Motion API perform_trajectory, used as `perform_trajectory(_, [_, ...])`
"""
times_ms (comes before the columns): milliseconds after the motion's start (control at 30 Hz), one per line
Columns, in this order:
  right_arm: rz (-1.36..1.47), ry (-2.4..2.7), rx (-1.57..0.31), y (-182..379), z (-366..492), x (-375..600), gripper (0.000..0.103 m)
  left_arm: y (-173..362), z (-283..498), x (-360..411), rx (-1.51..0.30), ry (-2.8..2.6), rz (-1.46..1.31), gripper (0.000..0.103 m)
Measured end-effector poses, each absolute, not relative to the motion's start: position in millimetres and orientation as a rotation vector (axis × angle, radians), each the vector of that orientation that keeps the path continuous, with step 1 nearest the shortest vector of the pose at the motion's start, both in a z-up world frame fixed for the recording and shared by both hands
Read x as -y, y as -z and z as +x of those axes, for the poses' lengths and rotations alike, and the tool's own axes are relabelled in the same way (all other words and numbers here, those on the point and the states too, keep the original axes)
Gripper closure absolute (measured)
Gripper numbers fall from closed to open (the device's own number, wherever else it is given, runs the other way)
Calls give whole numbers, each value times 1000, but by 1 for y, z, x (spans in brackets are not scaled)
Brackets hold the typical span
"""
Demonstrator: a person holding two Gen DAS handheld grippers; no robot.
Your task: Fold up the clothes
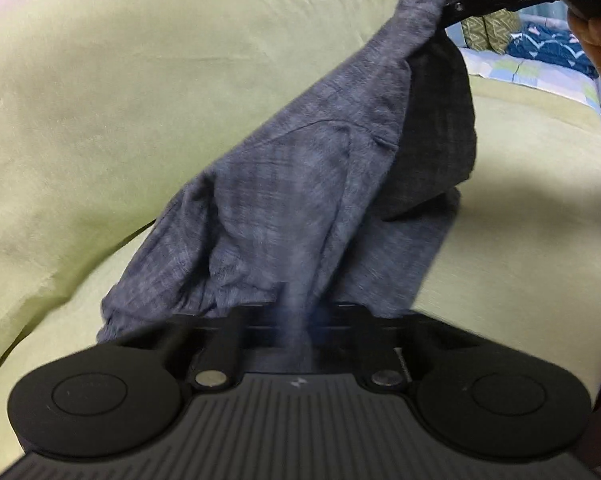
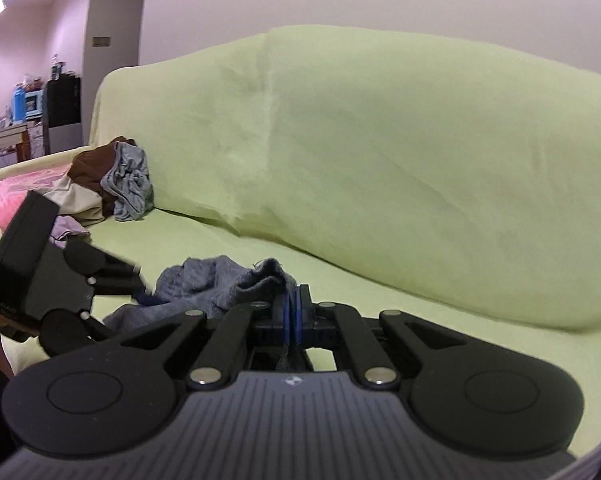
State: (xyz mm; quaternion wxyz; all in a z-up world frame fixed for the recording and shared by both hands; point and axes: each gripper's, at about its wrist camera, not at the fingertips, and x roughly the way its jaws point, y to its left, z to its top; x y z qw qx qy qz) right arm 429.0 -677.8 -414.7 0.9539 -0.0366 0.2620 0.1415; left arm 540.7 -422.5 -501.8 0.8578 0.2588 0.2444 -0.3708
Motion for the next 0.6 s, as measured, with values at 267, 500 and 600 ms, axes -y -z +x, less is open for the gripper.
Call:
perform_trajectory(267, [-36, -291, -649, 441, 357, 693, 102, 510, 463, 430, -633, 865, 481, 98])
perform_trajectory(500, [-14, -424, -797, 460, 296, 678, 102, 521, 410, 419, -780, 906, 571, 96])
perform_trajectory(600, [-30, -486, -861, 471, 286, 669, 98, 520, 406, 407, -804, 877, 567, 77])
